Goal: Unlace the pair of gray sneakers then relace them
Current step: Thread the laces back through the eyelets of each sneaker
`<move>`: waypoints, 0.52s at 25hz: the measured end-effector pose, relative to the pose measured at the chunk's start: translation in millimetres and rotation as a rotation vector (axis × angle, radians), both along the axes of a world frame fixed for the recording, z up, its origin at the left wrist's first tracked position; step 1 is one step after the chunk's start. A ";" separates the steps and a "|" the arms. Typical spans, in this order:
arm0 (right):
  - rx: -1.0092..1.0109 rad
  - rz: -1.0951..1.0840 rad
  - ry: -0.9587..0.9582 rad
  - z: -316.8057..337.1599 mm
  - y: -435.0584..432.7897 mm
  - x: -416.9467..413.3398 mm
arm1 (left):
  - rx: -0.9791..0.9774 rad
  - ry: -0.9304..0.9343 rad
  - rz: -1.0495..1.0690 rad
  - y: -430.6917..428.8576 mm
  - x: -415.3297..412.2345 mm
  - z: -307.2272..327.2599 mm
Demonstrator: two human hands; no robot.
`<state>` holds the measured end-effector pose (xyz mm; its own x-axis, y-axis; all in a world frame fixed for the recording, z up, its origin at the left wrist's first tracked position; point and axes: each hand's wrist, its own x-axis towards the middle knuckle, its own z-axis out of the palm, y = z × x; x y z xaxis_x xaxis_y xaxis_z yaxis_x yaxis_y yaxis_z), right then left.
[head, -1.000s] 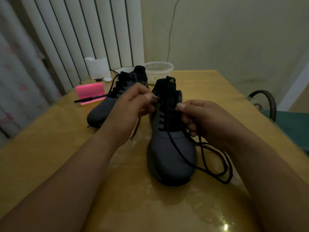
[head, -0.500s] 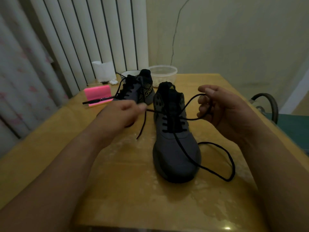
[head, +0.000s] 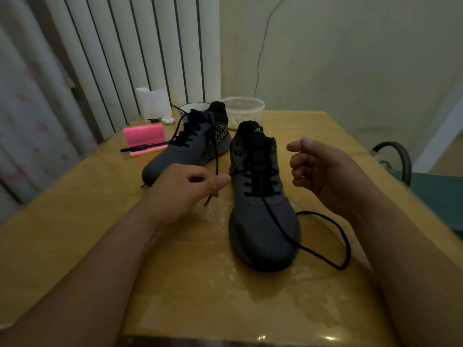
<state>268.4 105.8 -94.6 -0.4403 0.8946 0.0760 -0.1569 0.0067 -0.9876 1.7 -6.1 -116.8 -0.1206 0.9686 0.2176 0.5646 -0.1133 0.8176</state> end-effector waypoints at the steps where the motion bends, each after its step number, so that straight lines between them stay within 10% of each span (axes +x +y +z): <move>1: 0.012 0.003 -0.045 -1.5 0.5 0.0 | 0.019 -0.089 0.035 0.2 1.0 0.4; 4: 0.048 0.010 -0.142 -7.2 1.4 -1.4 | 0.159 -0.280 0.282 13.9 -11.4 -7.5; 13: 0.076 0.054 -0.205 -9.9 -2.8 -5.4 | 0.443 0.252 0.422 20.9 -0.7 -19.1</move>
<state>263.0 103.0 -104.5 -0.5003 0.8646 0.0460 0.0453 0.0791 -0.9958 1.0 14.8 -135.9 -0.3634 0.6615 0.6560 0.8024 -0.1354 0.5812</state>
